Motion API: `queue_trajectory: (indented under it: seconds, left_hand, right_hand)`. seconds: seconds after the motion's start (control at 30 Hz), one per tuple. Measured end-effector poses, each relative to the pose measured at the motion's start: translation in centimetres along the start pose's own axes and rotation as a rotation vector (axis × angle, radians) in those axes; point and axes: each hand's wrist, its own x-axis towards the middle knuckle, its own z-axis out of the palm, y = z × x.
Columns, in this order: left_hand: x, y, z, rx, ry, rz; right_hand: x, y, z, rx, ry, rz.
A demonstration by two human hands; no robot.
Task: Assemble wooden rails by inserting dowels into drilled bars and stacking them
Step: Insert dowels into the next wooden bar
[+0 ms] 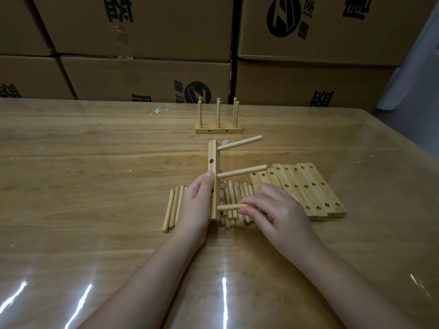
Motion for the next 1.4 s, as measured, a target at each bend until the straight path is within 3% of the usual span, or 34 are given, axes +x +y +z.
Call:
queue_trajectory:
  seconds: [0.27,1.03,1.23,1.4]
  left_hand:
    - [-0.2,0.0,0.0,0.016,0.023,0.012]
    - [-0.4,-0.3,-0.3,0.115,0.022,0.115]
    - [-0.2,-0.1,-0.4,0.110,-0.005,0.098]
    - [0.0,-0.3,-0.3,0.092,0.060,0.113]
  right_hand:
    - [0.0,-0.5,0.1,-0.058,0.000,0.011]
    - [-0.4,-1.0,0.7,0.088,-0.051,0.174]
    - [-0.6,-0.3,0.4,0.131,-0.004,0.204]
    - [-0.9,0.2,0.1,0.320,0.219,0.284]
